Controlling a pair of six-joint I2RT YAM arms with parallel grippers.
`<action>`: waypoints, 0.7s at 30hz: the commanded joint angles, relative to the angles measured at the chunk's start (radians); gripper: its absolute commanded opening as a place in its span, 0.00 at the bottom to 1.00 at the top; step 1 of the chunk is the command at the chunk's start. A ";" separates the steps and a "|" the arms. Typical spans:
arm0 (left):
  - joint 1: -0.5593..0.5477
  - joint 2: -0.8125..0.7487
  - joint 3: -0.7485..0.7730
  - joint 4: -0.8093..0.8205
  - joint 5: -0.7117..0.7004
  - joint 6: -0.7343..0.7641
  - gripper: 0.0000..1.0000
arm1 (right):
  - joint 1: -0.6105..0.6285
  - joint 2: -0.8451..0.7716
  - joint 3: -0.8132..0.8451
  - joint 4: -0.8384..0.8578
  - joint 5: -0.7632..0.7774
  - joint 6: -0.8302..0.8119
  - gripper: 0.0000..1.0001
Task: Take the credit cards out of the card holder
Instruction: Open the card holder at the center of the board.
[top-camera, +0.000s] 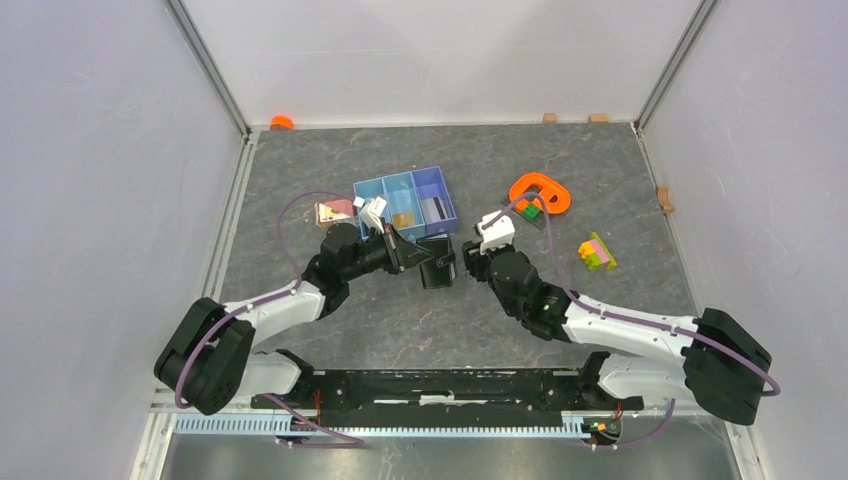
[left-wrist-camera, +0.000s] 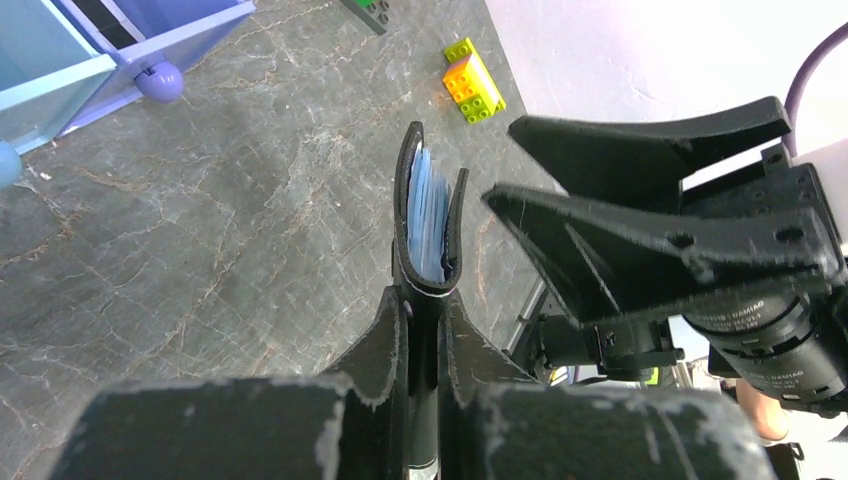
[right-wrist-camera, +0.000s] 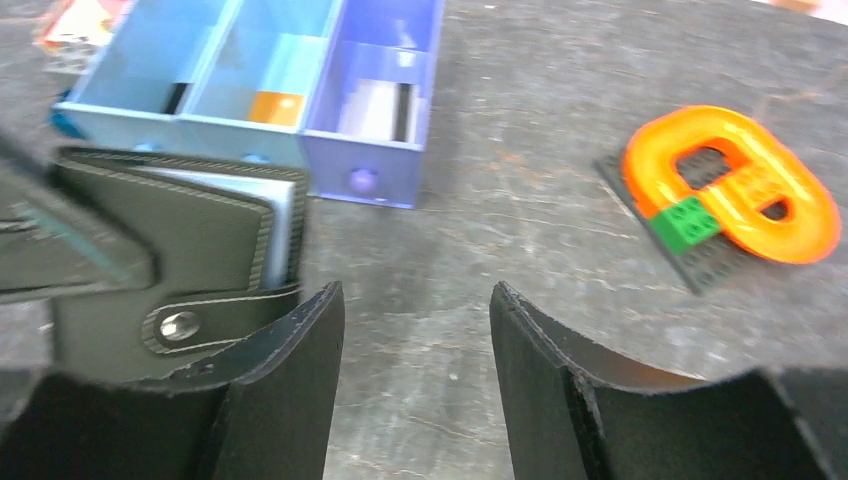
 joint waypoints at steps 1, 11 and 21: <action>-0.004 -0.026 0.029 0.000 0.014 0.042 0.02 | -0.009 -0.036 -0.007 -0.031 0.167 0.000 0.59; -0.004 -0.007 0.039 0.001 0.030 0.039 0.02 | 0.012 -0.011 -0.016 0.119 -0.342 -0.118 0.70; -0.008 0.005 0.041 0.034 0.060 0.021 0.02 | 0.080 0.116 0.071 0.028 -0.069 -0.120 0.58</action>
